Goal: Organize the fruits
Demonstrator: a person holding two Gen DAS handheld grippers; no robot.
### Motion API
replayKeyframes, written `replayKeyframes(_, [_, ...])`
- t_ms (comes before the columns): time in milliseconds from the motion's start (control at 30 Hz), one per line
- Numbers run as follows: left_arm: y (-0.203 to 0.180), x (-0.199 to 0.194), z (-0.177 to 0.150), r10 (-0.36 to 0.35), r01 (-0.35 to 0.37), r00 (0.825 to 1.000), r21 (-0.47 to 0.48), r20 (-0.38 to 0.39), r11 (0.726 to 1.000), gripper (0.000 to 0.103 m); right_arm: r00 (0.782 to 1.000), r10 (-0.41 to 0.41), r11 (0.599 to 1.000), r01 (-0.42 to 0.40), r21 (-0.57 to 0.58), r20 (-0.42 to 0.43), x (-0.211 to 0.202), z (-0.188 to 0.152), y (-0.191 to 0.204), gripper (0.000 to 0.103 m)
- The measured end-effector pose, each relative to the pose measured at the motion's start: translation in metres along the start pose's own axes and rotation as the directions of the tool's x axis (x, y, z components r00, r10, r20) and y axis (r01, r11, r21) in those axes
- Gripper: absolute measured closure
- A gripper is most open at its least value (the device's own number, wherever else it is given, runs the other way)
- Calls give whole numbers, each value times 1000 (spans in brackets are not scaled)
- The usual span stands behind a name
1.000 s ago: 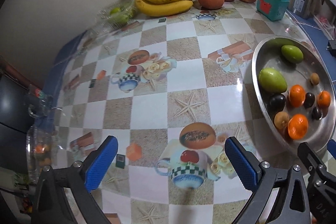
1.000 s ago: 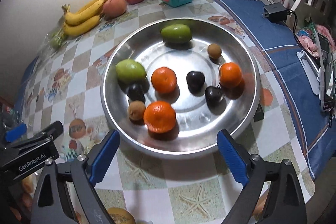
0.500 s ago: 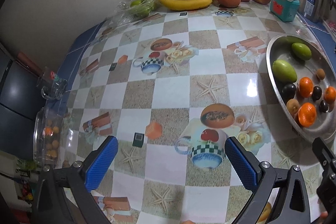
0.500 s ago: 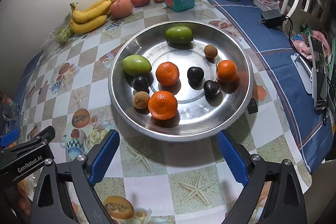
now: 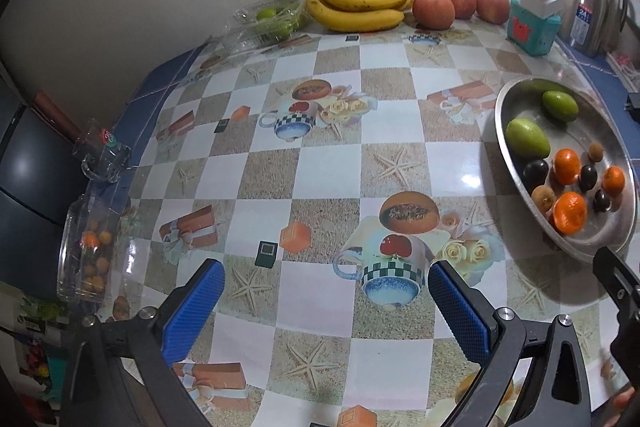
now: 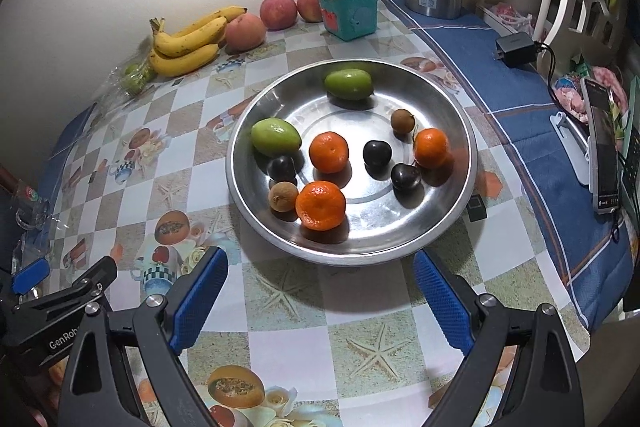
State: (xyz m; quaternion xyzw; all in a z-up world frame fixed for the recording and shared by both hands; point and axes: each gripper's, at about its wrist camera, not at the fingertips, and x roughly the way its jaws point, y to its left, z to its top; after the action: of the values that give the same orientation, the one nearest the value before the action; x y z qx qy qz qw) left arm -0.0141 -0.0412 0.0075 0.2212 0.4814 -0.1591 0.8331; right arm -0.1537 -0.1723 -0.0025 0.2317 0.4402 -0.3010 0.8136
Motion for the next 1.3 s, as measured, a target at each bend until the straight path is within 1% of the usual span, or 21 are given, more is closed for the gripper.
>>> replayKeyframes(400, [3, -4, 0, -23, 23, 1000, -21, 20, 1000, 0, 1000, 8, 1000, -8, -8, -2, -1, 0, 2, 9])
replayKeyframes(767, [7, -4, 1, -34, 34, 999, -42, 17, 999, 0, 1000, 7, 1000, -7, -13, -13, 2, -2, 3, 9])
replayKeyframes(1300, [7, -5, 0, -45, 46, 999, -46, 18, 998, 0, 1000, 7, 1000, -8, -16, -15, 3, -2, 4, 9])
